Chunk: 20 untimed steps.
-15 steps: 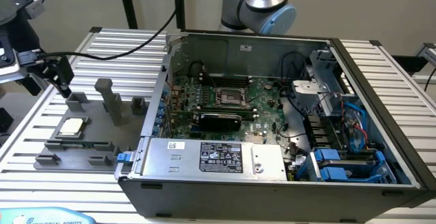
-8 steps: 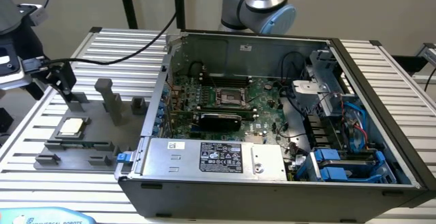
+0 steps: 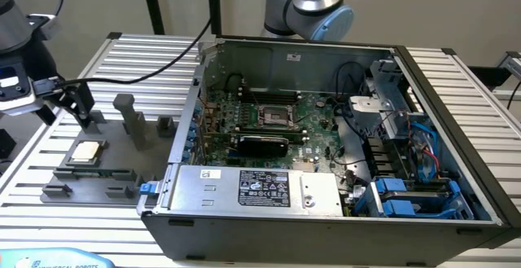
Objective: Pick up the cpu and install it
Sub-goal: 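Pick up the cpu and move it towards the insertion slot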
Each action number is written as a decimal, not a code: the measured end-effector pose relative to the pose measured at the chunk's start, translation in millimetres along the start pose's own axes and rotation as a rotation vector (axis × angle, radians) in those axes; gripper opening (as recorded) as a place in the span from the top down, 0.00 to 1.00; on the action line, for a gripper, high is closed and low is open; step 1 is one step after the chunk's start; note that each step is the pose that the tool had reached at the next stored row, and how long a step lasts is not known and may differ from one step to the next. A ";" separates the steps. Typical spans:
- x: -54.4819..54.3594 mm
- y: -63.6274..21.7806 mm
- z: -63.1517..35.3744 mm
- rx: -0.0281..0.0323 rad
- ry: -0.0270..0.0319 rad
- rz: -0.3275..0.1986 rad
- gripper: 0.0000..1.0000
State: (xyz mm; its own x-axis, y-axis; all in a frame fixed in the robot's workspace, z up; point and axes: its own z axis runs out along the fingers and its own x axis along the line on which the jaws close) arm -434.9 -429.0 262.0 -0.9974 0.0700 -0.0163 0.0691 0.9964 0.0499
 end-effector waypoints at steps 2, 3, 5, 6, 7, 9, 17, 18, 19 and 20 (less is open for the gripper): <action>0.0 -0.4 3.6 0.0000 0.0000 0.000 0.29; 0.1 -0.5 5.4 0.0000 0.0000 0.000 0.29; 0.1 -0.9 9.1 0.0000 0.0000 0.000 0.29; 0.1 -1.0 10.8 0.0000 0.0000 -0.001 0.29; 0.0 -1.1 12.6 0.0000 0.0001 -0.001 0.29; -0.1 -1.3 16.3 0.0000 0.0002 -0.003 0.29; -1.7 -2.1 30.9 -0.0002 0.0005 -0.011 0.29; -1.8 -2.4 32.7 -0.0002 0.0006 -0.012 0.29; -1.8 -2.8 34.5 -0.0003 0.0006 -0.013 0.29; -1.9 -3.3 36.3 -0.0003 0.0007 -0.014 0.29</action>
State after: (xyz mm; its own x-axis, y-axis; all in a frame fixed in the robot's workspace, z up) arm -432.5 -430.6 225.7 -0.9983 0.0557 -0.0164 0.0548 0.9972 0.0499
